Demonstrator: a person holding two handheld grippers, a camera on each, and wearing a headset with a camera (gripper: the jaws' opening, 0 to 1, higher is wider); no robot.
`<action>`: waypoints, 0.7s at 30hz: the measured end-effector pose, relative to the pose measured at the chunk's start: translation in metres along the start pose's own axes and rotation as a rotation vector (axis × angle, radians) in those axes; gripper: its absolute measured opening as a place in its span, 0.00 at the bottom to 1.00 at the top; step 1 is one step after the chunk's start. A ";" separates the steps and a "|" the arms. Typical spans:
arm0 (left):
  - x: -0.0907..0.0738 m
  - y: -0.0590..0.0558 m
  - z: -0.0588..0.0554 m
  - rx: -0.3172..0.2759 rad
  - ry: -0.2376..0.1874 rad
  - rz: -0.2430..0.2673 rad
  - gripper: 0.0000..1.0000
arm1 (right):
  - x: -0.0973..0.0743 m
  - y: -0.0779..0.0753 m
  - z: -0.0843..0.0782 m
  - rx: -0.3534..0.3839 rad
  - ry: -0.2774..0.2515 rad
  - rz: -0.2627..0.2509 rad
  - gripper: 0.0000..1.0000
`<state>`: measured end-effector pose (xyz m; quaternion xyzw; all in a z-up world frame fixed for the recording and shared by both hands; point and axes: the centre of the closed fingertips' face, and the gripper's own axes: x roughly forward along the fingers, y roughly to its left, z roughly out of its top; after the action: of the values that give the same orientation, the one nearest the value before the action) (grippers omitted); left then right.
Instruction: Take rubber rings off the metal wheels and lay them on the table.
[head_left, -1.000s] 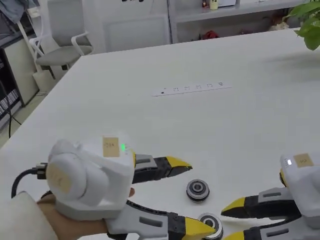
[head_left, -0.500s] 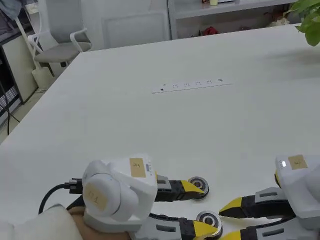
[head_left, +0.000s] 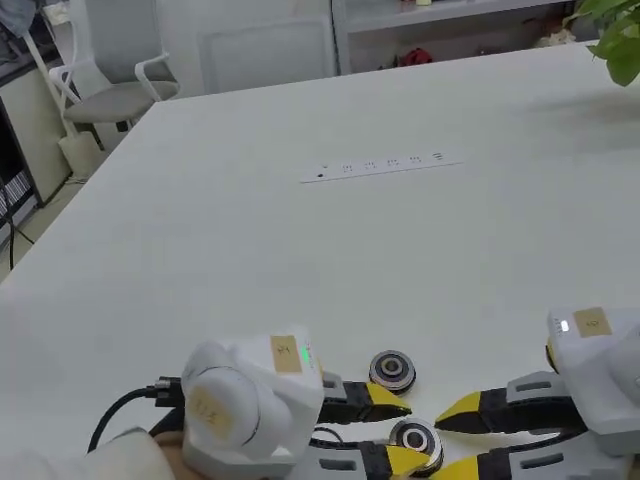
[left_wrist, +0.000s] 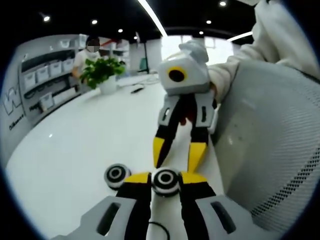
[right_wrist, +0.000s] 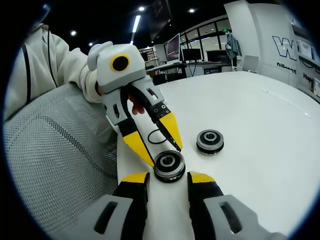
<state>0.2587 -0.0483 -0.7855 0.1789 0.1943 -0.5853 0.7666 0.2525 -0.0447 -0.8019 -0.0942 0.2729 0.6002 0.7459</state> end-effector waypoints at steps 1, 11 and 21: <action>0.000 0.000 -0.001 0.001 0.002 0.000 0.21 | 0.000 0.000 0.000 -0.002 0.000 0.000 0.28; 0.001 0.000 -0.006 -0.005 0.019 0.001 0.18 | 0.001 -0.001 -0.001 -0.023 0.006 -0.003 0.26; 0.002 0.001 -0.007 0.008 0.020 0.008 0.14 | 0.003 -0.002 -0.004 -0.047 0.024 -0.006 0.24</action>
<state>0.2592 -0.0461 -0.7922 0.1884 0.1989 -0.5814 0.7661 0.2537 -0.0443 -0.8070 -0.1198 0.2674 0.6031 0.7419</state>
